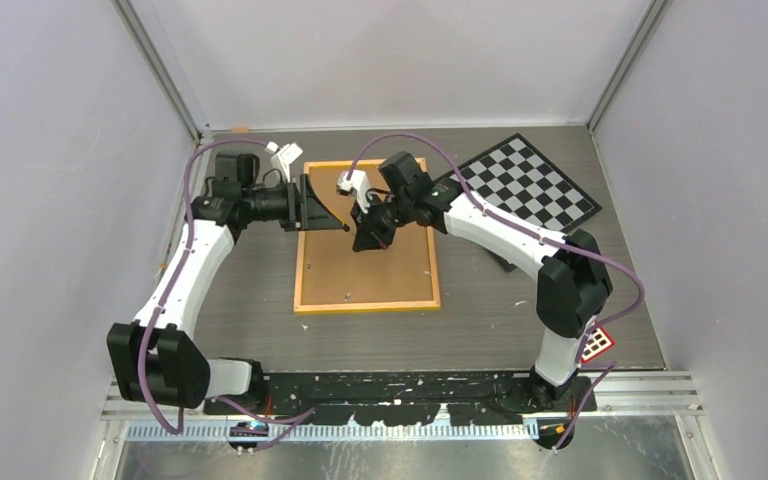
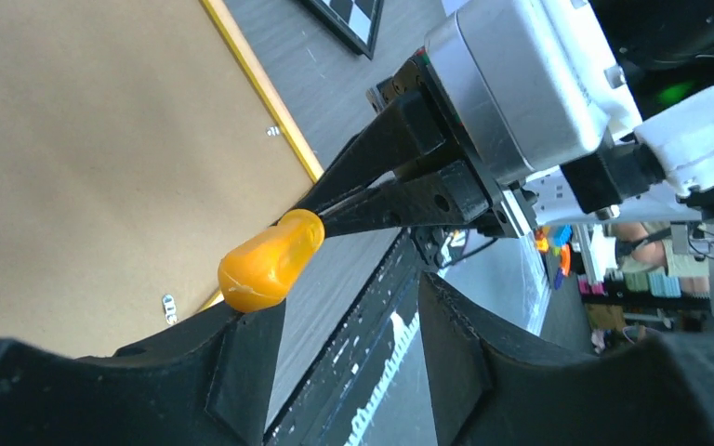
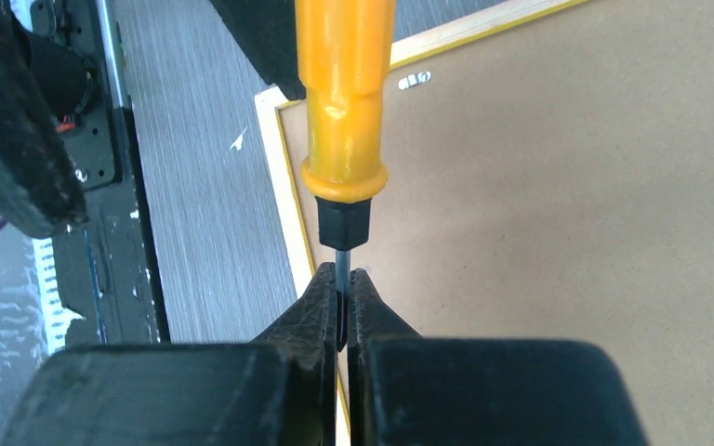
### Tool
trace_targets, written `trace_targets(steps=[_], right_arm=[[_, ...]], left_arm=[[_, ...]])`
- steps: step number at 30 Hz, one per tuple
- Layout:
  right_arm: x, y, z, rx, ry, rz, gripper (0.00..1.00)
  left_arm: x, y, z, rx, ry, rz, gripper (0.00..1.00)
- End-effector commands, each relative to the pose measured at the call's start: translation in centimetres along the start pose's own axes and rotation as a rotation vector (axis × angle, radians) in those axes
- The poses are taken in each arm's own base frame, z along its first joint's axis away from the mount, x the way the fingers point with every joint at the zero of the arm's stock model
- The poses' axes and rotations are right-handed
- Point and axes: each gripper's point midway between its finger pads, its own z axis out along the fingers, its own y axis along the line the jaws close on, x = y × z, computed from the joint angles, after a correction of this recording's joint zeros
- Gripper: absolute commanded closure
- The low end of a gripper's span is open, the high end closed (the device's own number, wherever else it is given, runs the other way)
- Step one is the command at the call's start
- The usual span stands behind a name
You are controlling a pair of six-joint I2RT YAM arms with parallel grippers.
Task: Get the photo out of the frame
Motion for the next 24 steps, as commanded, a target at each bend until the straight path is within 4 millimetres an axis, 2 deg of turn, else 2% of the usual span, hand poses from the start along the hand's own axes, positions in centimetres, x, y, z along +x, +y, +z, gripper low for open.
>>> trace_targets(steps=[1, 8, 13, 16, 19, 22, 24], right_arm=[[-2.2, 1.9, -2.3, -0.043, -0.041, -0.157, 0.99], [-2.2, 2.6, -2.4, -0.058, -0.028, -0.223, 1.0], [-2.0, 3.3, -2.6, -0.07, -0.016, -0.262, 0.99], [-1.7, 3.5, -2.6, -0.075, -0.007, -0.277, 0.99], [-1.7, 3.4, -2.6, -0.068, -0.005, -0.286, 0.99], [-1.7, 3.1, -2.6, -0.054, -0.003, -0.288, 0.99], [-1.6, 3.1, -2.6, -0.046, 0.001, -0.281, 0.98]], left_arm=[[0.7, -1.2, 0.0, 0.052, 0.073, 0.019, 0.44], [2.1, -0.6, 1.2, 0.038, 0.142, -0.011, 0.47], [2.1, 0.3, 1.4, -0.002, 0.145, -0.036, 0.49], [2.1, 0.3, 1.5, -0.003, 0.145, -0.04, 0.54], [2.4, 0.2, 1.5, 0.01, 0.156, -0.036, 0.62], [3.0, 0.0, 1.5, 0.018, 0.176, -0.038, 0.74], [3.2, -0.1, 1.4, 0.017, 0.178, -0.047, 0.92]])
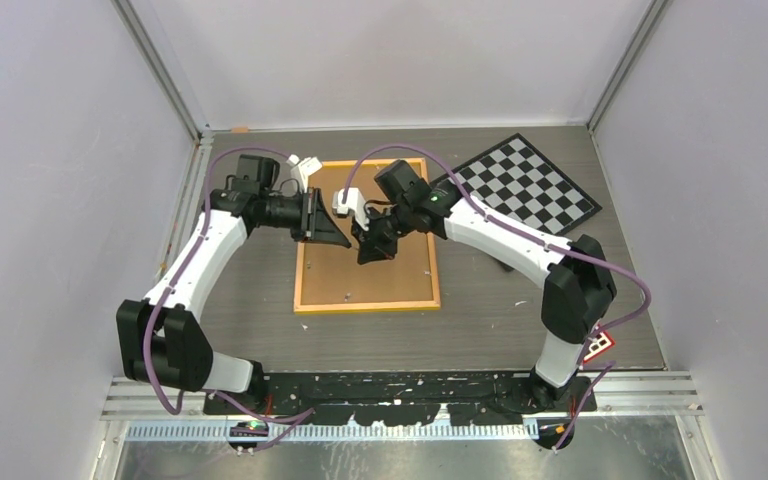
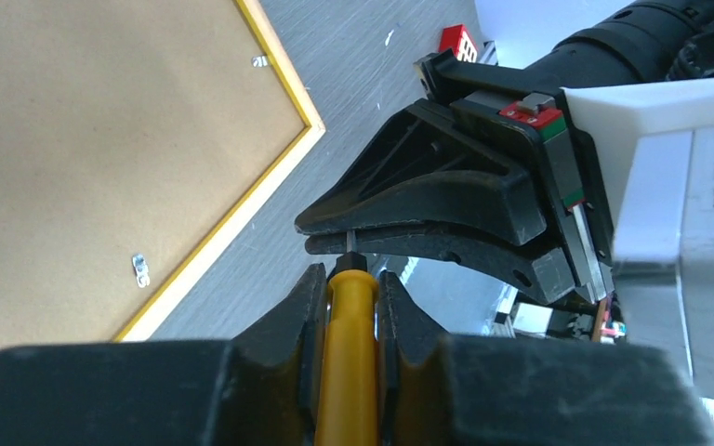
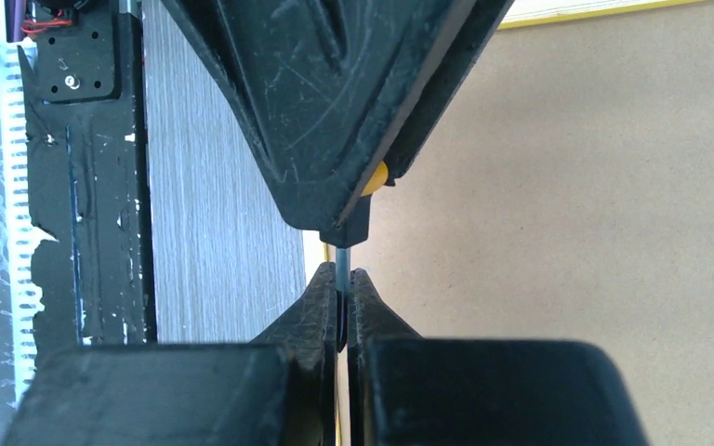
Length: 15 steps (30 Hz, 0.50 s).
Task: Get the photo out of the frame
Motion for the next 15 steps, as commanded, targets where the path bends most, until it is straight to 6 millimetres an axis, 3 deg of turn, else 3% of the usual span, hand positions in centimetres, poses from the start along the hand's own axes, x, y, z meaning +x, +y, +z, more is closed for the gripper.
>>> trace_targets(steps=[1, 5, 10, 11, 15], right_arm=[[-3.4, 0.1, -2.1, 0.047, -0.084, -0.071, 0.91], [-2.8, -1.4, -3.0, 0.142, -0.103, 0.094, 0.48], [0.8, -5.1, -5.6, 0.287, -0.12, 0.392, 0.06], [1.6, -6.0, -6.2, 0.329, -0.126, 0.466, 0.01], [5.9, -9.1, -8.3, 0.463, -0.118, 0.793, 0.0]], left_arm=[[0.0, -0.6, -0.3, 0.006, 0.0, 0.006, 0.99], [-0.5, 0.9, -1.6, -0.052, -0.085, -0.018, 1.0], [0.0, 6.9, -4.8, -0.32, -0.189, -0.043, 1.0], [0.4, 7.8, -5.2, -0.373, -0.187, -0.03, 1.0], [1.8, 10.0, -6.0, -0.502, -0.195, -0.028, 1.0]])
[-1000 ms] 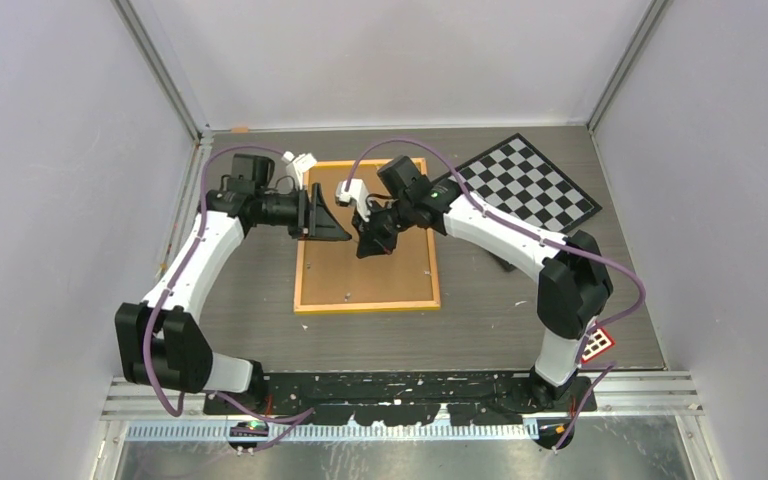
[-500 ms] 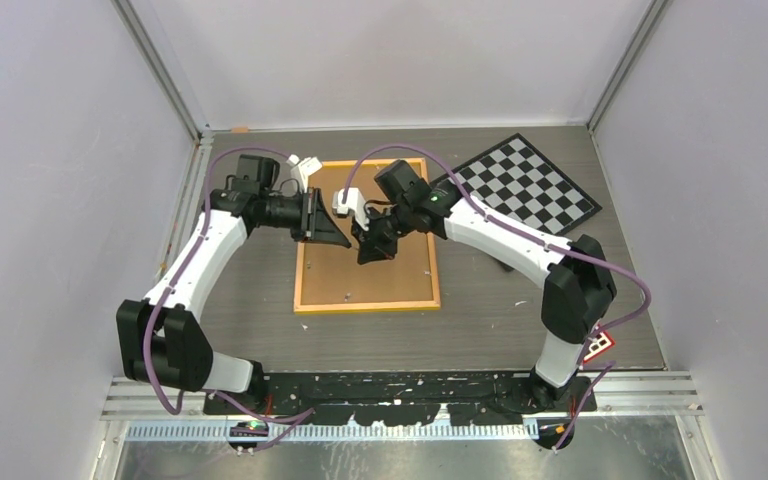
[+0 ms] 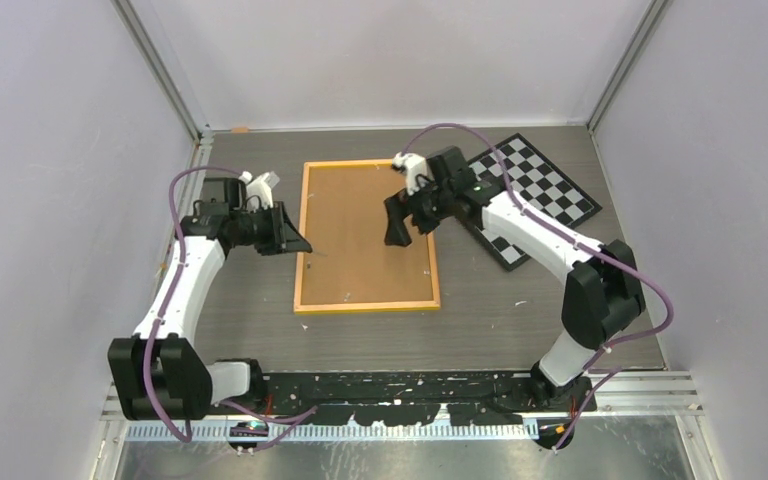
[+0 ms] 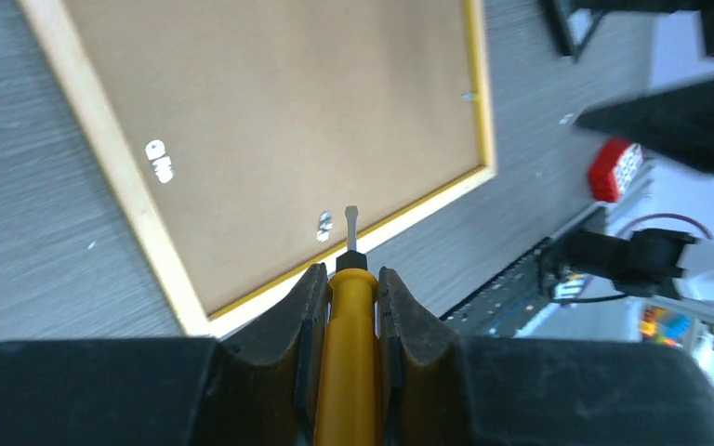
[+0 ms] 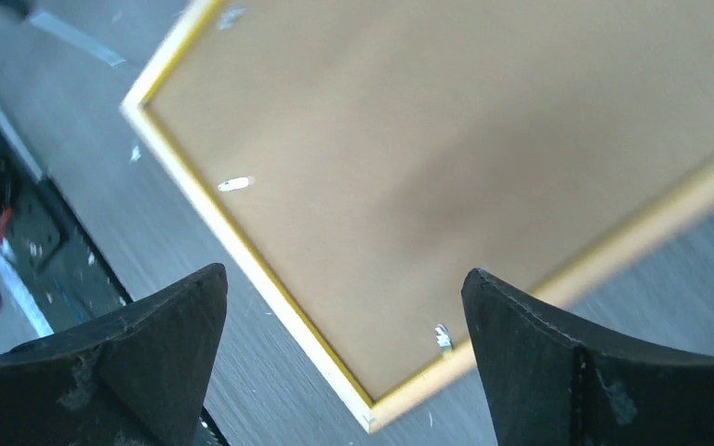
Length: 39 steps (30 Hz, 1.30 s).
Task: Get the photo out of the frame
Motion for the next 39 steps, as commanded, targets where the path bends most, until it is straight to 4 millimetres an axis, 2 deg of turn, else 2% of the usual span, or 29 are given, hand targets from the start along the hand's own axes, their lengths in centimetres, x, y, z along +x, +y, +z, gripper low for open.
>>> trace_targets(steps=[1, 5, 10, 15, 21, 31, 39], right_arm=[[0.6, -4.8, -2.0, 0.145, -0.033, 0.36, 0.0], [4.7, -6.7, -1.5, 0.144, 0.134, 0.53, 0.0], [7.7, -8.0, -0.2, 0.186, 0.176, 0.656, 0.06], [9.0, -9.7, 1.0, 0.261, 0.195, 0.695, 0.17], [10.3, -11.3, 1.8, 0.343, 0.229, 0.722, 0.24], [11.2, -11.4, 2.6, 0.339, 0.24, 0.748, 0.32], [11.6, -11.7, 3.0, 0.349, 0.25, 0.76, 0.34]], left_arm=[[0.7, 3.1, -0.8, -0.186, -0.041, 0.06, 1.0], [1.0, 5.7, -1.0, -0.317, -0.038, 0.049, 1.0], [0.9, 7.1, -0.7, -0.387, -0.02, 0.041, 1.0], [0.6, 7.7, -0.2, -0.434, -0.01, 0.076, 1.0], [0.4, 7.1, 1.2, -0.437, -0.012, 0.148, 1.0], [-0.9, 6.8, 2.9, -0.458, -0.004, 0.245, 1.0], [-1.1, 7.9, 3.4, -0.514, 0.021, 0.261, 1.0]])
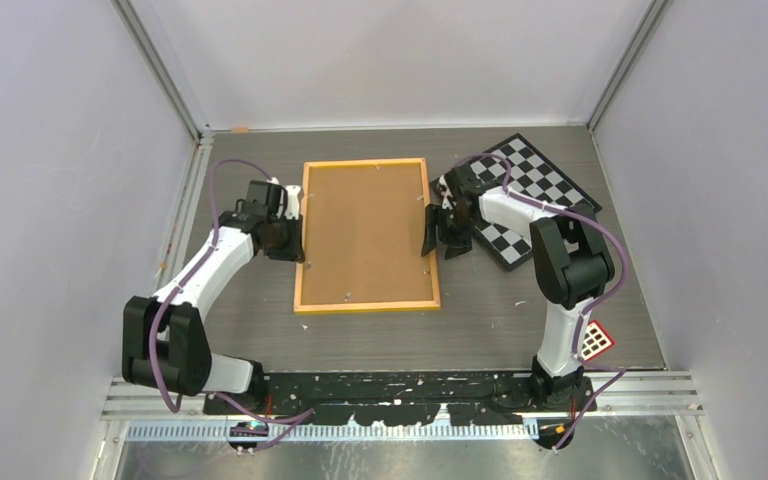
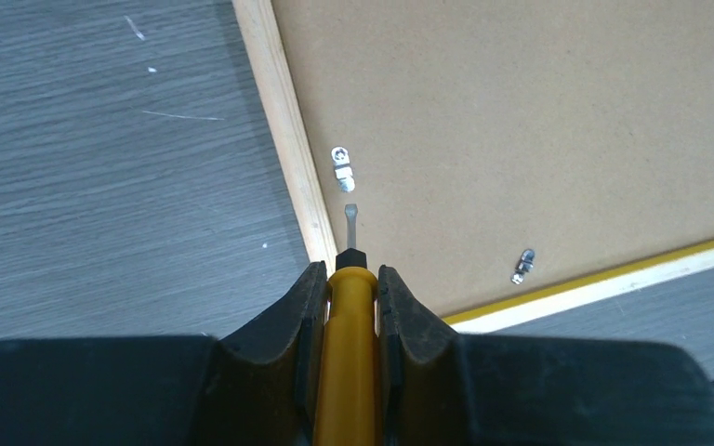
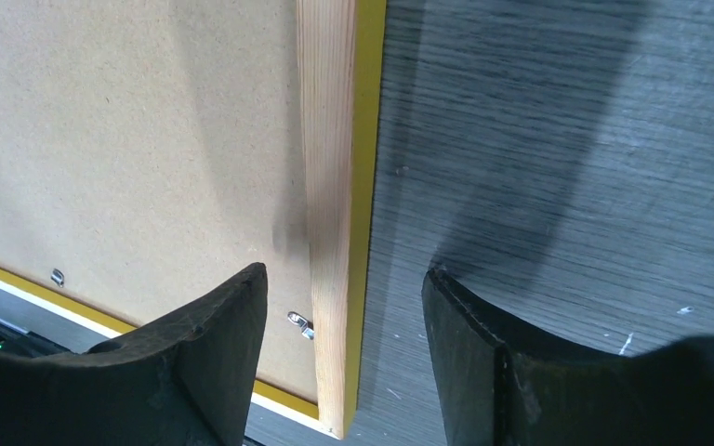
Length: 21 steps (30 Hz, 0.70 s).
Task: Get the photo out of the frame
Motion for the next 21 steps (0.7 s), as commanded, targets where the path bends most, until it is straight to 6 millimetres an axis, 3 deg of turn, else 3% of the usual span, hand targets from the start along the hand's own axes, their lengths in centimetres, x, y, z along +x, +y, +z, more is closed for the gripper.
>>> trace_targets(steps=[1, 21], right_arm=[[-1.2, 0.5, -0.1, -0.001, -0.04, 0.004, 0.34], [-0.8, 0.3, 0.7, 0.001, -0.01, 0.021, 0.43]], left_arm=[[-3.0, 0.5, -0.3, -0.045, -0.077, 0.046, 1.0], [-2.6, -0.4, 1.5, -0.088, -0.036, 0.151, 1.0]])
